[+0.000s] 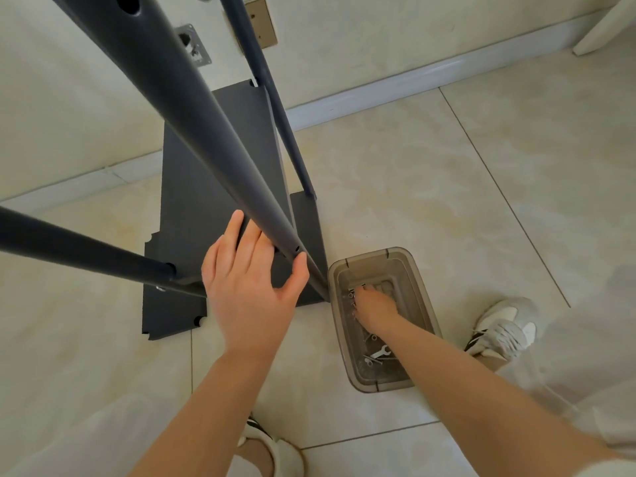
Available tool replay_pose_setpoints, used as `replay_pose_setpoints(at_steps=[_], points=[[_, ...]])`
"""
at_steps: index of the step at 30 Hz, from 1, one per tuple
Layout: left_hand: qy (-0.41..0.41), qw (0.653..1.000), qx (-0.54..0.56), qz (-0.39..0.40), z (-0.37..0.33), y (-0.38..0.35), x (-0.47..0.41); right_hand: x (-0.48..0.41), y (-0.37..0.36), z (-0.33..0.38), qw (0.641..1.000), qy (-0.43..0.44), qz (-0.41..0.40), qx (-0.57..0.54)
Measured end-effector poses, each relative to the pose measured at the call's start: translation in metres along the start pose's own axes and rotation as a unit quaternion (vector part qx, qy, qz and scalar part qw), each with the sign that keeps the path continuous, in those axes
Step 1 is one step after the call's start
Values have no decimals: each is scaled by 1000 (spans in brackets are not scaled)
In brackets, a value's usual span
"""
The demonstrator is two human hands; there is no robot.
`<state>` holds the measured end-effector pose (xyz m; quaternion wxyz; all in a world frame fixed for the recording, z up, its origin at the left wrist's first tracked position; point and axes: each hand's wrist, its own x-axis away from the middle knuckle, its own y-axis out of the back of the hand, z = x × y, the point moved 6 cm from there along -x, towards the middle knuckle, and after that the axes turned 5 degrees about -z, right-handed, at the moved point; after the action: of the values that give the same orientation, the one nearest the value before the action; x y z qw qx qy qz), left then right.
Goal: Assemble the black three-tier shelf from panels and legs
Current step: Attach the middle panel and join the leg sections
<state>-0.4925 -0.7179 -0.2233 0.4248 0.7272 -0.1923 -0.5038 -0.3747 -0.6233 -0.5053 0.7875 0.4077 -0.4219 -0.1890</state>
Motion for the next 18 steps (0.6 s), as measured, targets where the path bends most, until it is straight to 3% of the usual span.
replay_pose_setpoints(at_steps=[3, 8, 18], points=[[0, 1000, 3, -8, 0, -2, 1, -1, -1, 8, 998, 10, 7, 57], [0, 1000, -4, -4, 1, -2, 2, 0, -10, 4, 998, 12, 43, 54], [2, 1000, -15, -14, 1, -4, 2, 21, 12, -17, 992, -49, 39, -107]])
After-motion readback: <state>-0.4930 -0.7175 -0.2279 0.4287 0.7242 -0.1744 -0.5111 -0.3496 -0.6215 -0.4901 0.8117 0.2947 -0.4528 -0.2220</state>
